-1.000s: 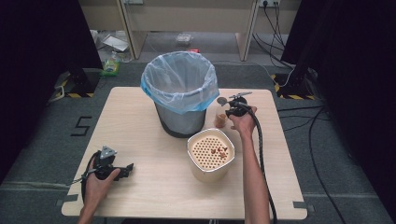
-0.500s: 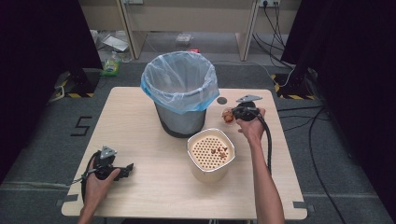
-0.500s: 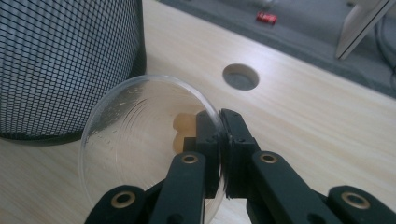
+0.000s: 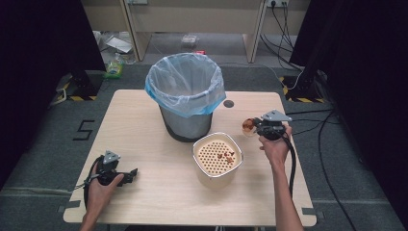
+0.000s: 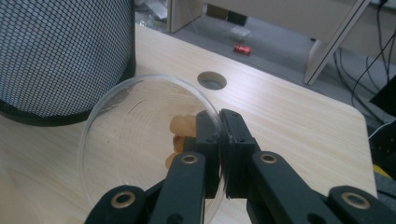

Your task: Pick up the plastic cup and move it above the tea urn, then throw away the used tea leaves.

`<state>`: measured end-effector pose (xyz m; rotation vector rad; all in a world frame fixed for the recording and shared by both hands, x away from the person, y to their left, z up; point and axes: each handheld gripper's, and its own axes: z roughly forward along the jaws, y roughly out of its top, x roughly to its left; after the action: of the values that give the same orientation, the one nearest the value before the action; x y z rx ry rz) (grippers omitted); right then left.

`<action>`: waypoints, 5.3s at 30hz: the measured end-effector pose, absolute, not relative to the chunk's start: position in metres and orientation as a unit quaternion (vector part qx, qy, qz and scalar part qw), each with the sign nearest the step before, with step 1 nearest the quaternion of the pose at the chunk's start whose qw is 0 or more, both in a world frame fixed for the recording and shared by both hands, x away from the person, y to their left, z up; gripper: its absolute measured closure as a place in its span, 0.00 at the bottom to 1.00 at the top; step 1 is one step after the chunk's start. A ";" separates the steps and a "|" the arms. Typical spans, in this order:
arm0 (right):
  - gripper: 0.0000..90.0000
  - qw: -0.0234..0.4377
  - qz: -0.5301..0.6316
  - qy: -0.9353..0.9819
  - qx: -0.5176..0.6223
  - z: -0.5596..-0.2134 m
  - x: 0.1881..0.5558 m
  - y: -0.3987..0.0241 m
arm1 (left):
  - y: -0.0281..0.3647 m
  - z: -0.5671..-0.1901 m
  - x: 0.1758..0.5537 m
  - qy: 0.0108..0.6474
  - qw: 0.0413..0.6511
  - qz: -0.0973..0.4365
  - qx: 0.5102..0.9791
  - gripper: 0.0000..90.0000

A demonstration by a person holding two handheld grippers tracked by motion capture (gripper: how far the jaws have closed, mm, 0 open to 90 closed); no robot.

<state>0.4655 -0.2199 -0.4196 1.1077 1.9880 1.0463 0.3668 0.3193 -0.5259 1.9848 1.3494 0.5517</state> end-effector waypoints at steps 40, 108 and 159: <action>0.96 0.416 0.410 0.744 0.324 -0.365 0.406 -0.190 | 0.319 -0.526 0.367 0.511 0.334 0.209 0.764 0.00; 0.97 0.730 0.207 0.652 -0.004 -0.408 0.345 -0.094 | 0.319 -0.526 0.366 0.511 0.334 0.210 0.764 0.00; 0.97 0.773 0.174 0.603 -0.091 -0.417 0.340 -0.074 | 0.319 -0.526 0.366 0.512 0.334 0.210 0.763 0.00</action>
<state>0.3399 -0.0741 -0.4174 -0.1967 1.3059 0.3779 0.3662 0.3189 -0.5258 1.9930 1.3361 0.5485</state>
